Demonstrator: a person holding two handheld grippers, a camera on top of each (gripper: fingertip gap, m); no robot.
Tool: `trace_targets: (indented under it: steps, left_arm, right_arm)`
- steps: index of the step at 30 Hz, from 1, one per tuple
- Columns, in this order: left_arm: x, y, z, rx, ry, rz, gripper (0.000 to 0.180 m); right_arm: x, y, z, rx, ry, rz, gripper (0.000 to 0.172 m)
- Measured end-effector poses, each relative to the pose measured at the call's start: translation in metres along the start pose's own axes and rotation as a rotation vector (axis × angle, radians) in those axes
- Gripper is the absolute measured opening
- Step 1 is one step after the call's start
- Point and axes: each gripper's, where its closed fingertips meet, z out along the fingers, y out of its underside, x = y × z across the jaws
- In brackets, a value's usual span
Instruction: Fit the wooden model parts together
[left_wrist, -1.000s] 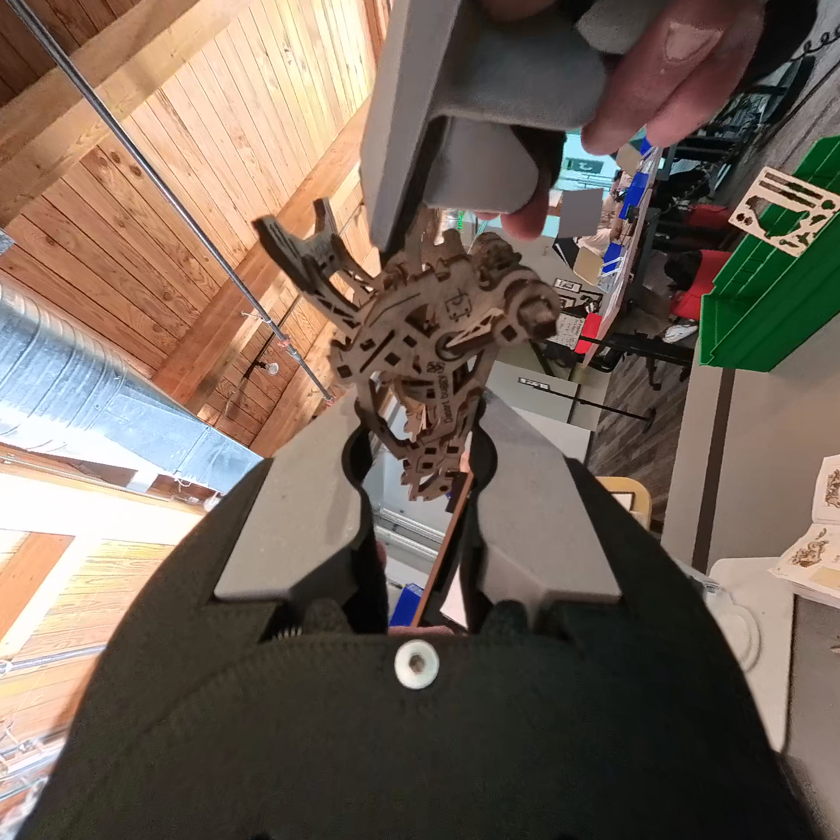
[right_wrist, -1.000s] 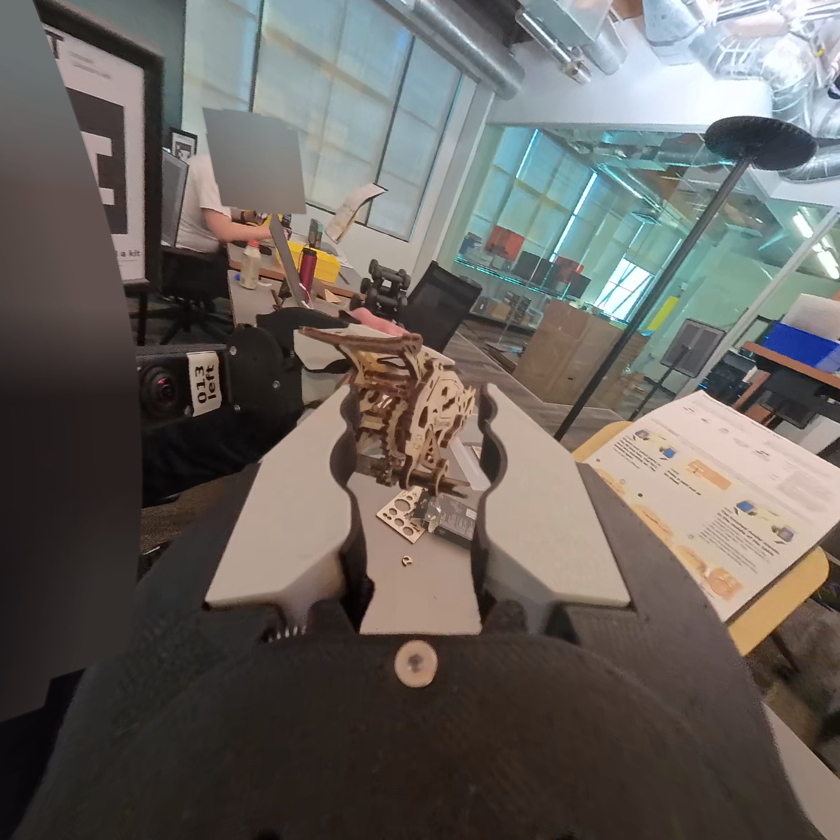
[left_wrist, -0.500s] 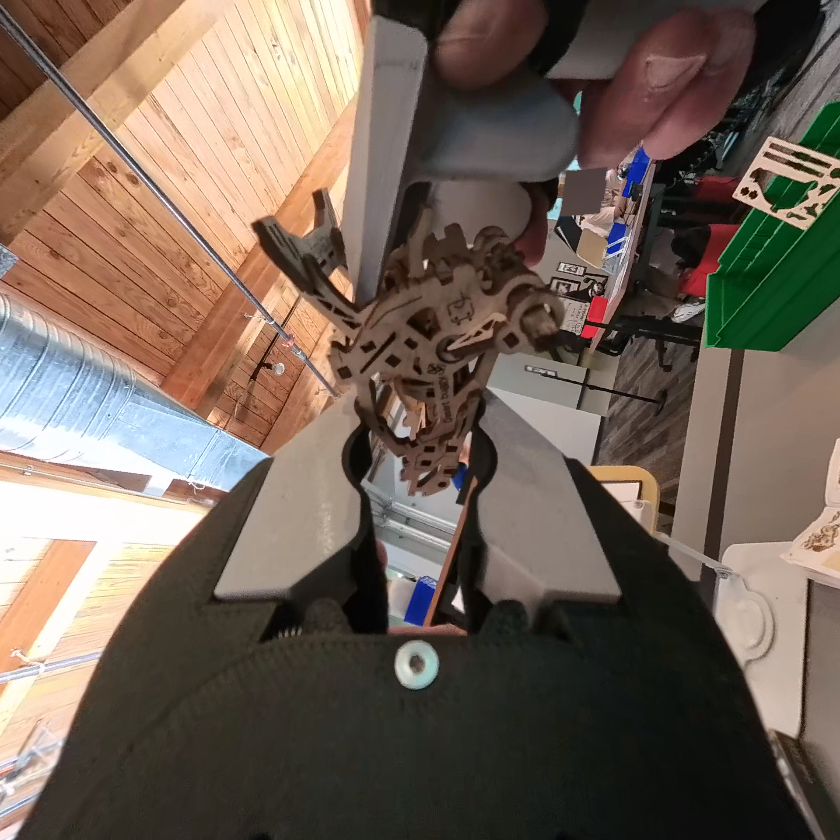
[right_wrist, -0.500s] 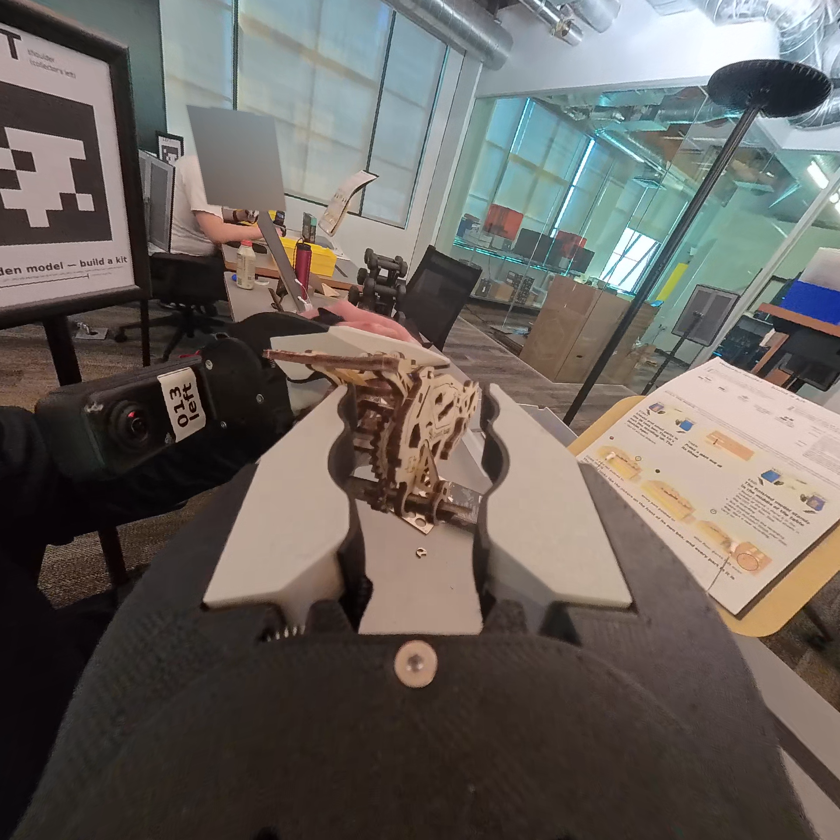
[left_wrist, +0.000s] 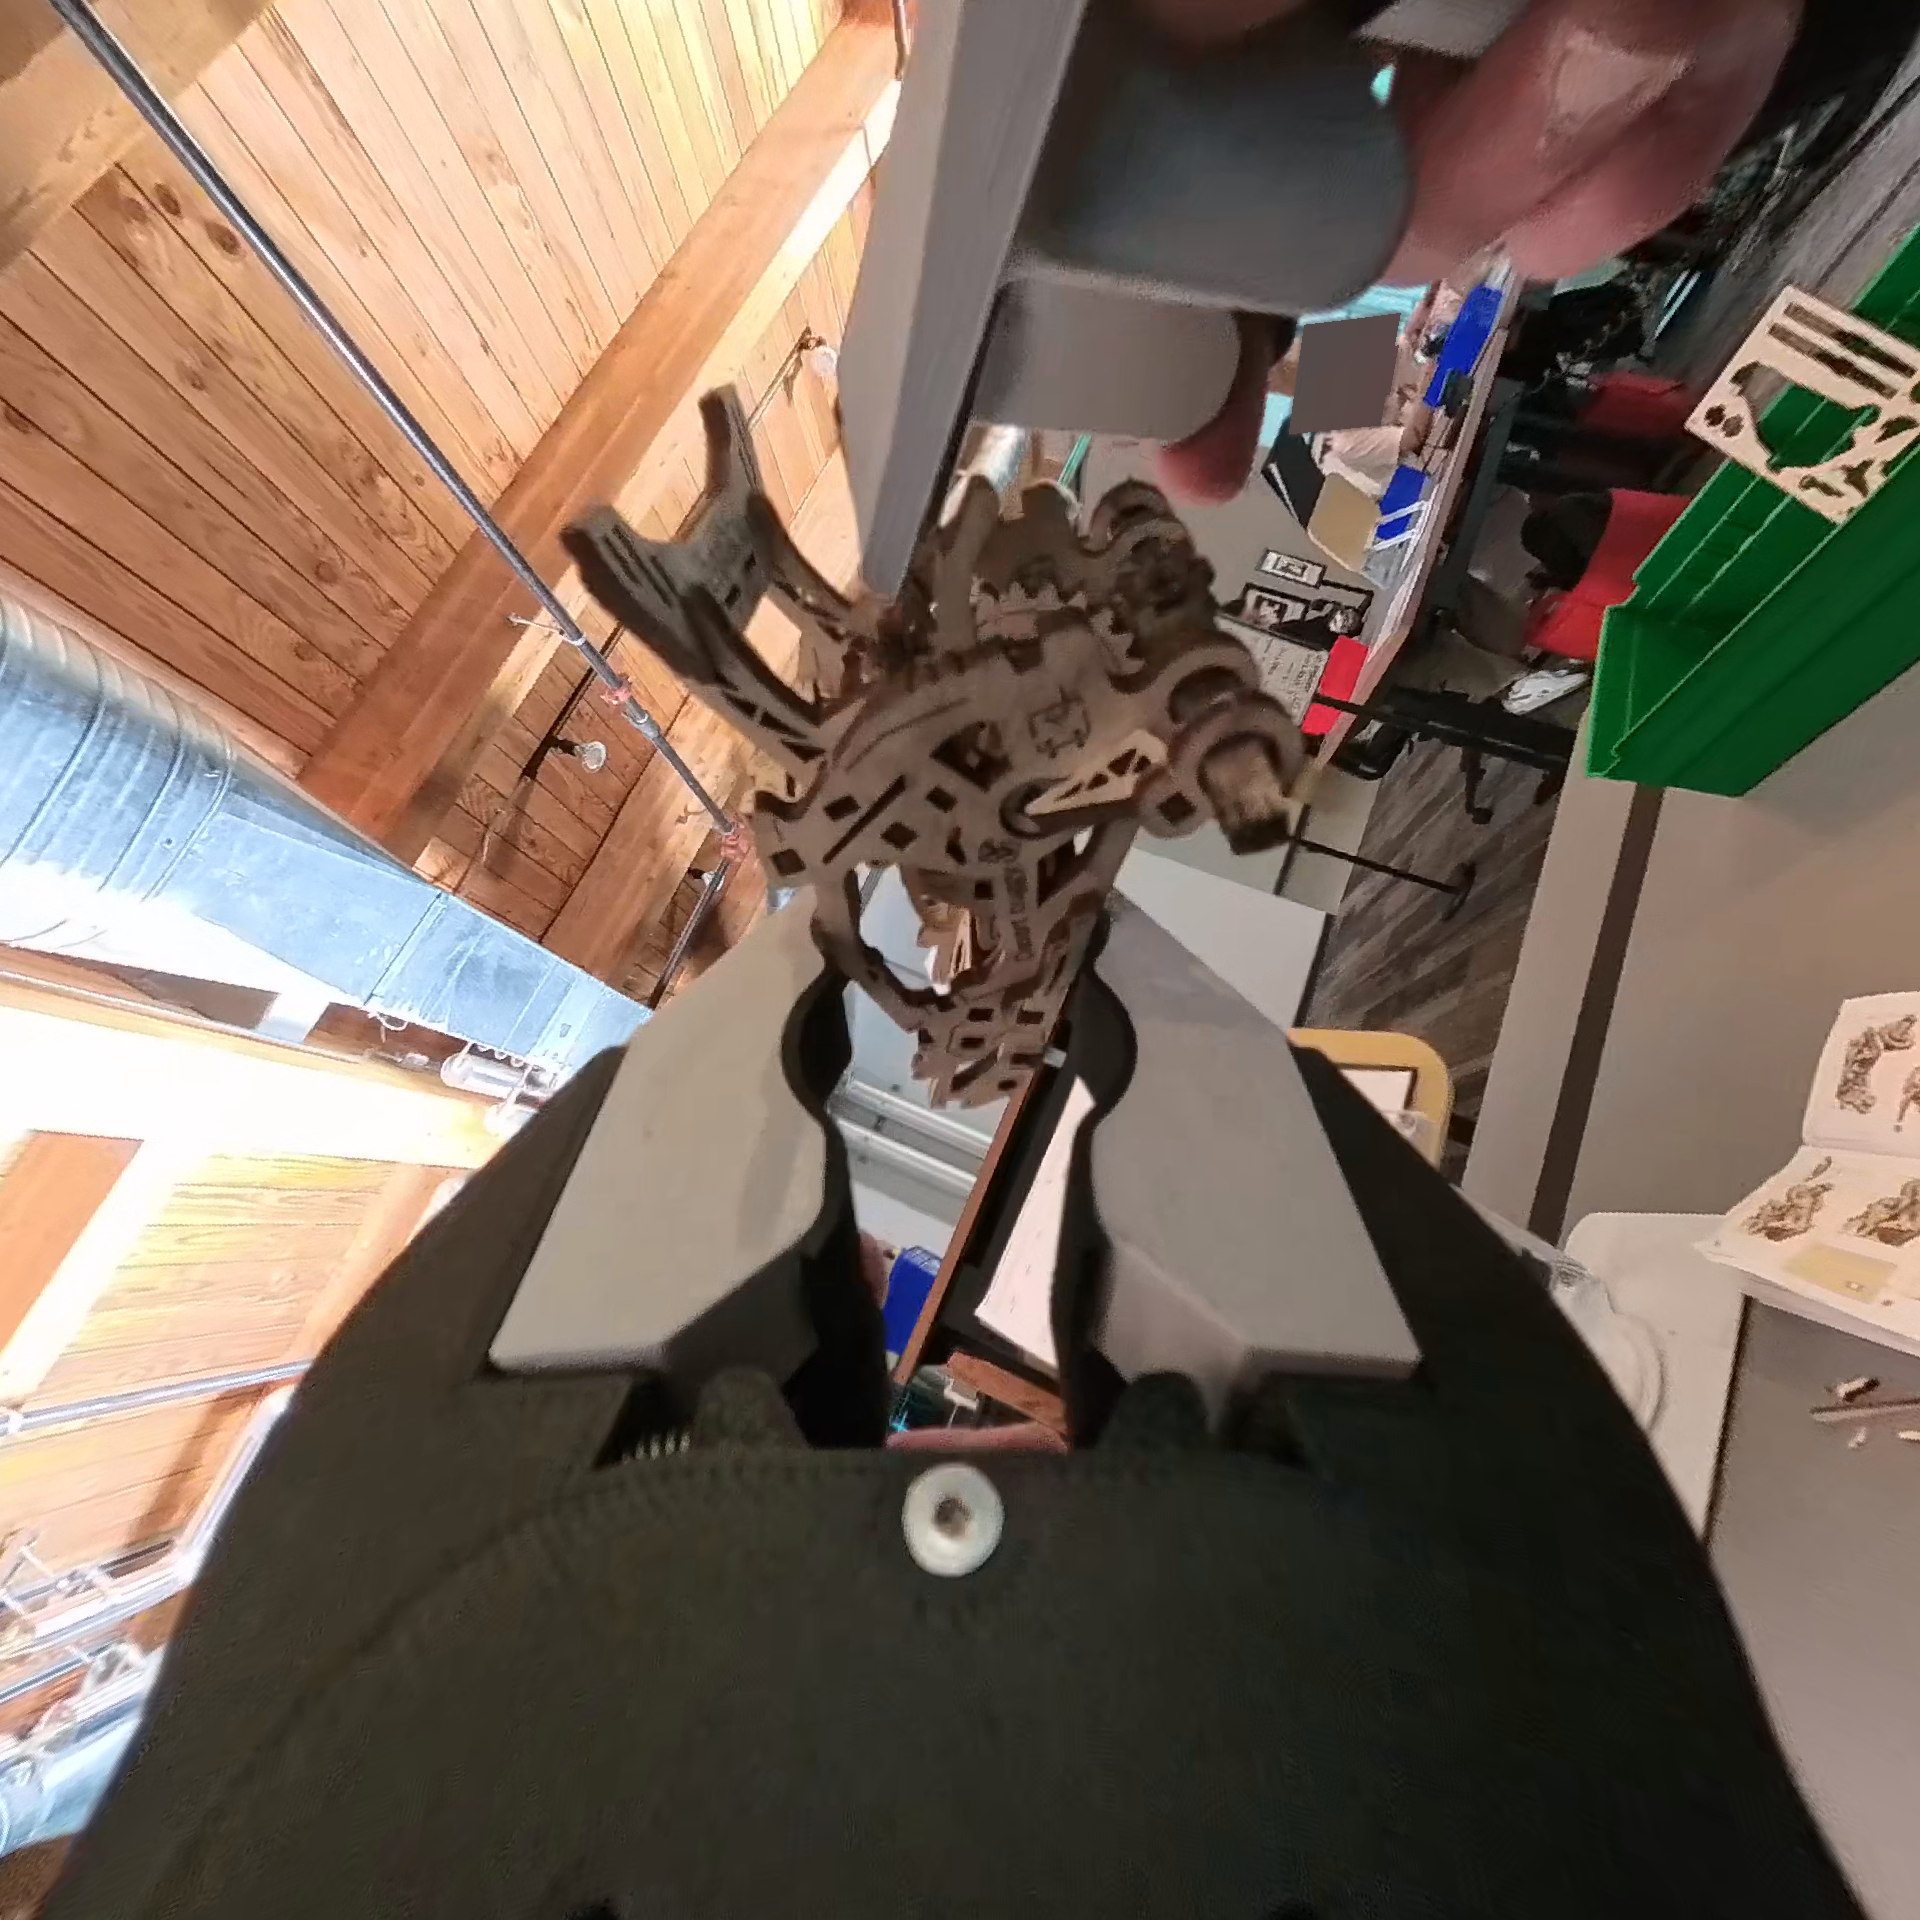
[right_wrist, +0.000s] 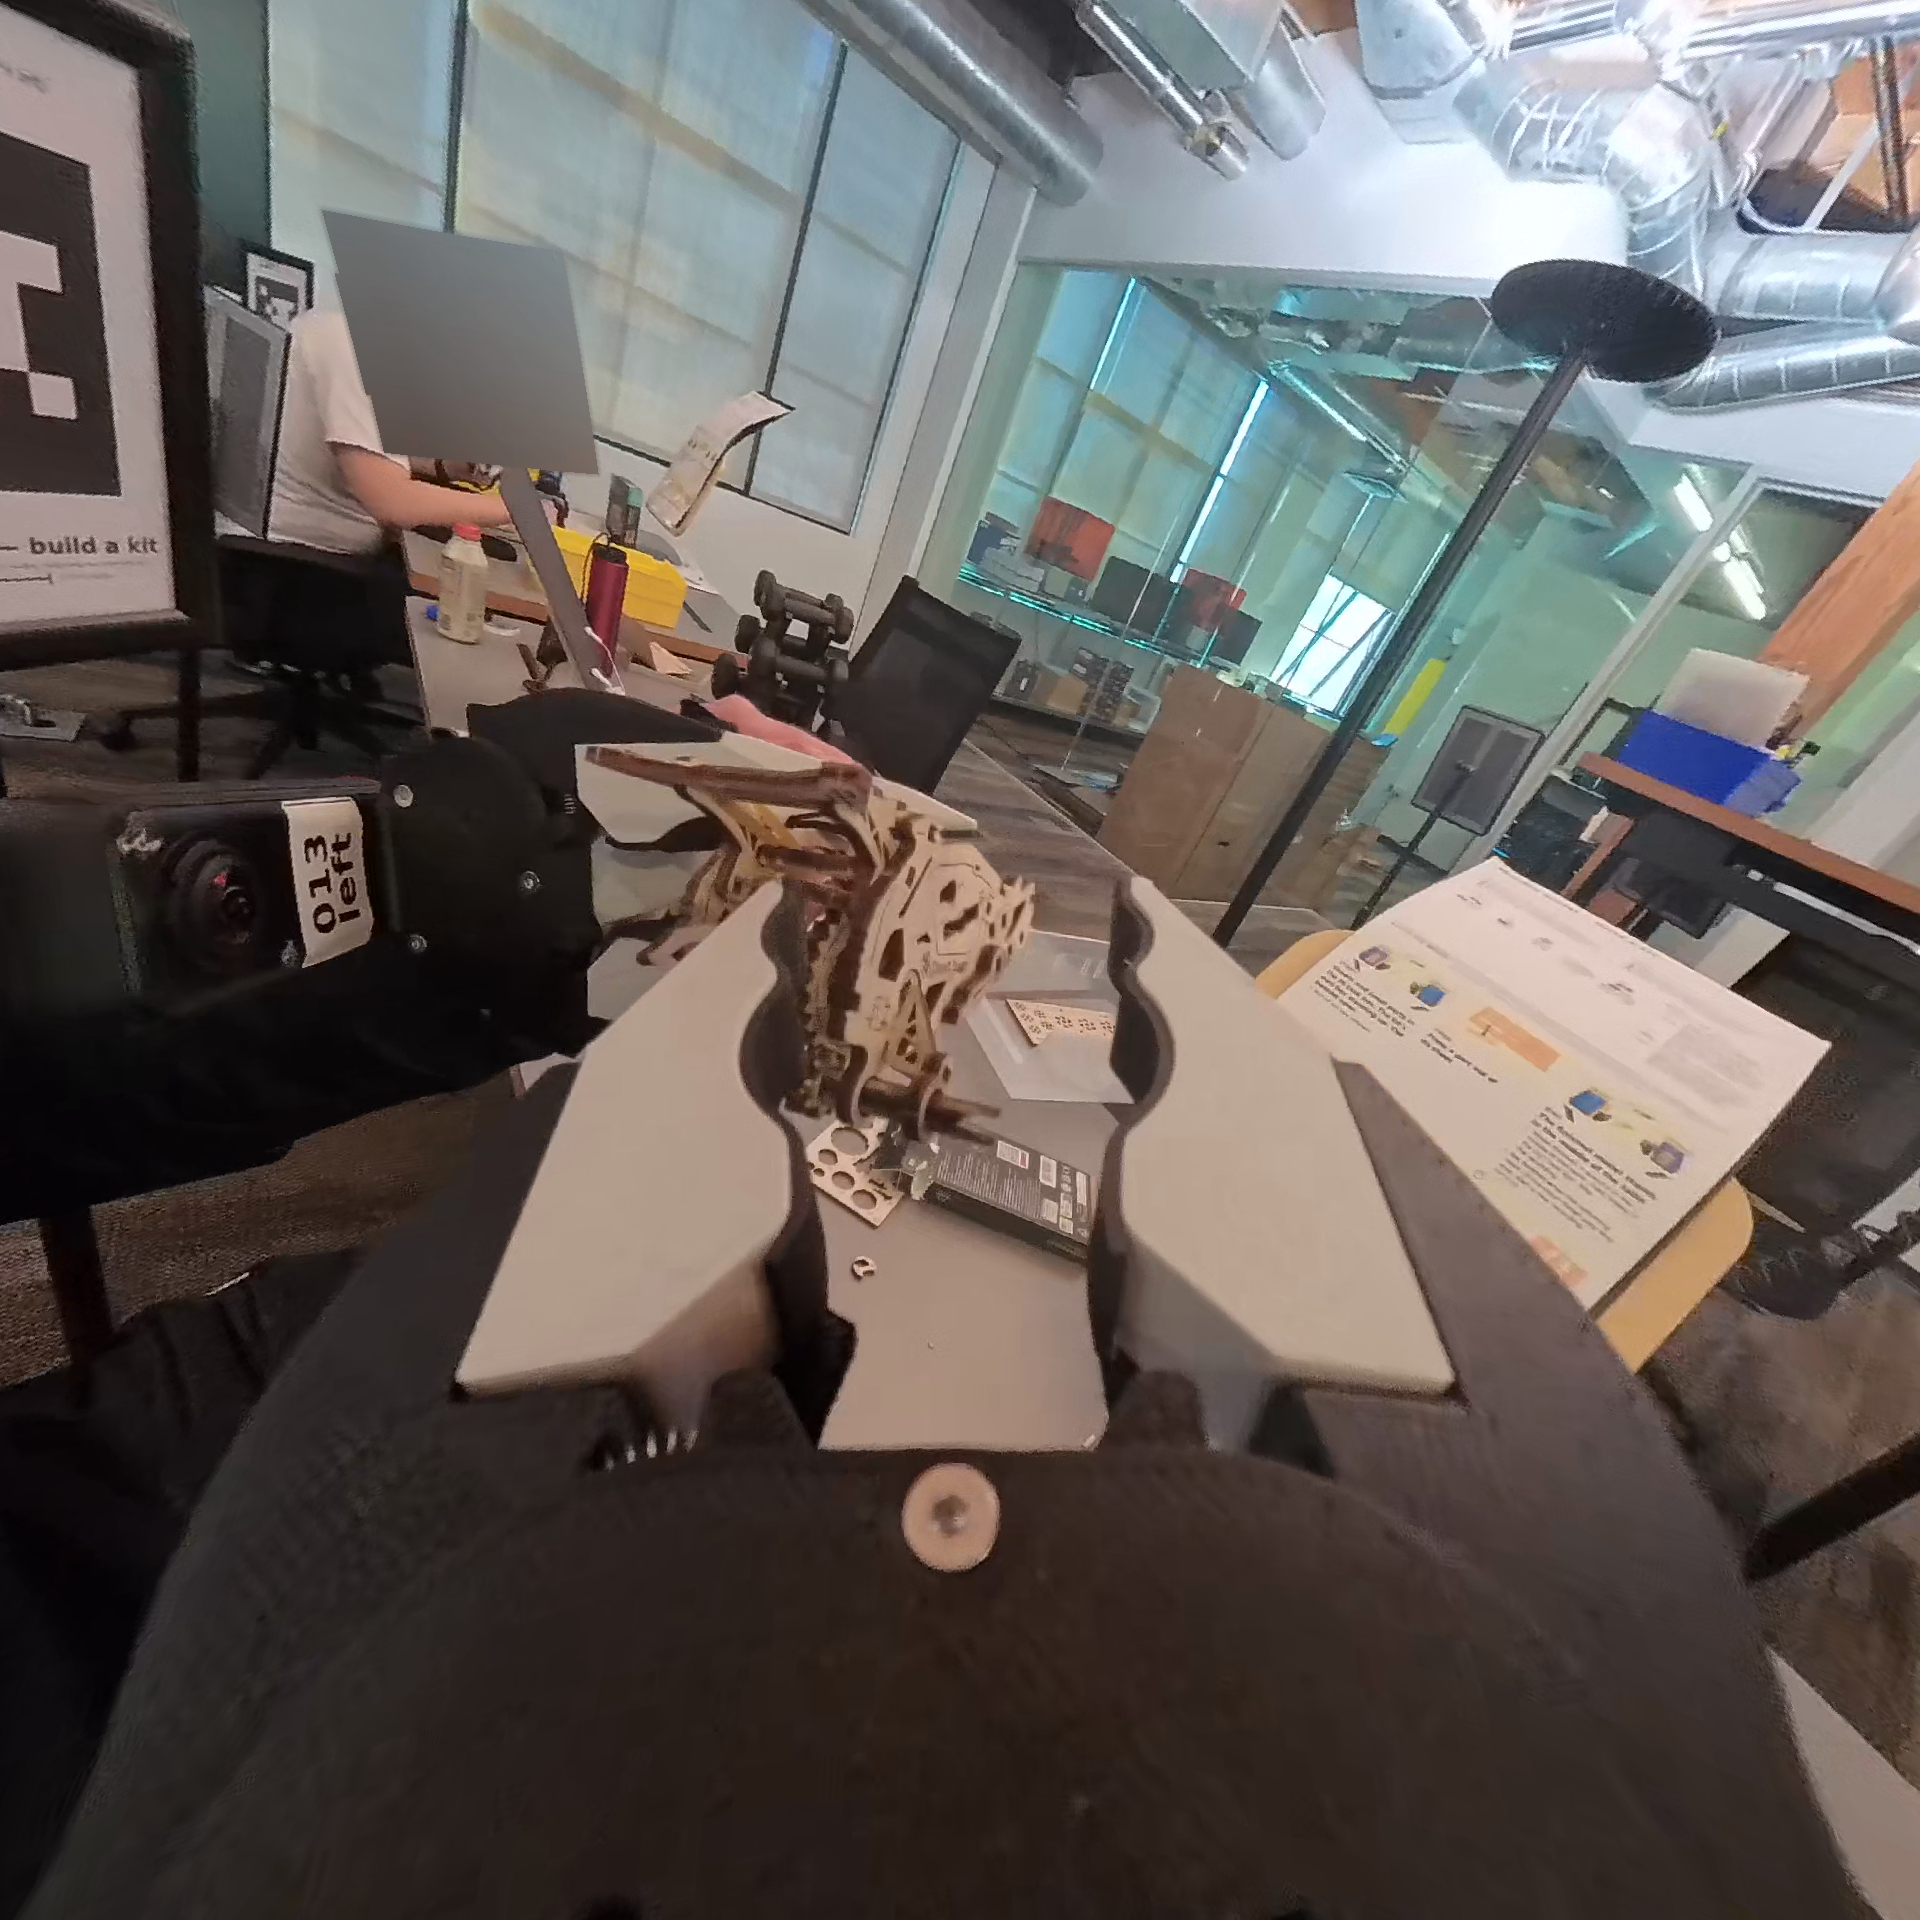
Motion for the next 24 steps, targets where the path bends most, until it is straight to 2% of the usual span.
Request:
trace_targets:
  steps: [7, 16, 24]
  left_arm:
    - [0.003, -0.001, 0.001, -0.022, 0.002, 0.041, 0.037]
    - [0.004, 0.001, 0.001, -0.03, 0.029, 0.002, 0.037]
    - [0.005, 0.018, 0.007, -0.14, 0.021, -0.009, 0.037]
  right_arm:
    - [-0.004, 0.005, 0.007, 0.004, -0.048, 0.099, 0.054]
    - [-0.005, 0.011, 0.01, -0.021, -0.054, 0.072, 0.053]
    - [-0.012, 0.0, -0.001, -0.015, -0.076, 0.044, 0.062]
